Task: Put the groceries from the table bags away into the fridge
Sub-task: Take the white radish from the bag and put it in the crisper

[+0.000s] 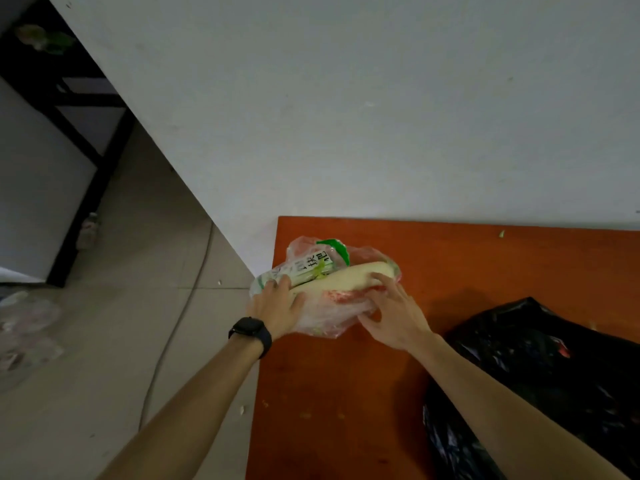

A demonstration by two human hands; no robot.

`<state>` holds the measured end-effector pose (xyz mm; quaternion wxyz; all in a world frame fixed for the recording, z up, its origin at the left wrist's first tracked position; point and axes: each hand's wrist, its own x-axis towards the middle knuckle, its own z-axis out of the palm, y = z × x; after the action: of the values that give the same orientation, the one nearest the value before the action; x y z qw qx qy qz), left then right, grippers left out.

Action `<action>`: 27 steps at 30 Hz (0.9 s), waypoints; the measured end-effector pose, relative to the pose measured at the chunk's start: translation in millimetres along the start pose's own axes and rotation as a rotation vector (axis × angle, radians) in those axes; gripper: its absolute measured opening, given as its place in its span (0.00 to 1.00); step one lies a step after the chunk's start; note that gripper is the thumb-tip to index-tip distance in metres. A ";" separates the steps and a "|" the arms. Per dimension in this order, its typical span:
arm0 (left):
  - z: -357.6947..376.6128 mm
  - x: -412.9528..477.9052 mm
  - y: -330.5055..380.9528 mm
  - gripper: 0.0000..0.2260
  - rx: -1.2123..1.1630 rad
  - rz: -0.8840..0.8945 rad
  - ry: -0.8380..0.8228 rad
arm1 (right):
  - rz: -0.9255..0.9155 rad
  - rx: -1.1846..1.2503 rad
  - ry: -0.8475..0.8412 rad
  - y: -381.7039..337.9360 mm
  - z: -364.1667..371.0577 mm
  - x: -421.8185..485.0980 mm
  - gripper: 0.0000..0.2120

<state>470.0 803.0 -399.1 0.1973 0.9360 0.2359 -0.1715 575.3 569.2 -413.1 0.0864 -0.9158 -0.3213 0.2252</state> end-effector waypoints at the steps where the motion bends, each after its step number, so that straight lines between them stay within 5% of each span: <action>1: -0.1 5.5 0.3 0.17 0.081 0.004 0.017 | 0.046 0.023 0.011 3.1 3.6 -5.2 0.23; 6: 4.3 21.4 40.9 0.17 0.317 0.331 0.068 | 0.276 0.230 -0.058 31.0 22.6 -31.3 0.28; 10: 11.3 46.3 92.7 0.26 0.487 0.551 0.021 | 0.333 0.227 -0.102 40.1 28.4 -48.5 0.27; 20: 80.0 -6.3 123.4 0.27 0.757 0.669 -0.207 | 0.373 0.234 -0.402 -11.8 41.2 -137.0 0.35; 22: 82.9 -18.8 121.9 0.25 0.813 0.700 -0.221 | 0.419 0.397 -0.350 -18.7 47.1 -150.0 0.37; 27: 72.8 -37.0 105.4 0.23 0.780 0.779 -0.240 | 0.613 0.570 0.083 -32.4 68.0 -182.3 0.27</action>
<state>476.3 670.9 -416.2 -0.0892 0.9314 -0.2321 -0.2659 399.5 481.0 -398.2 0.2782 -0.9167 0.0452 0.2834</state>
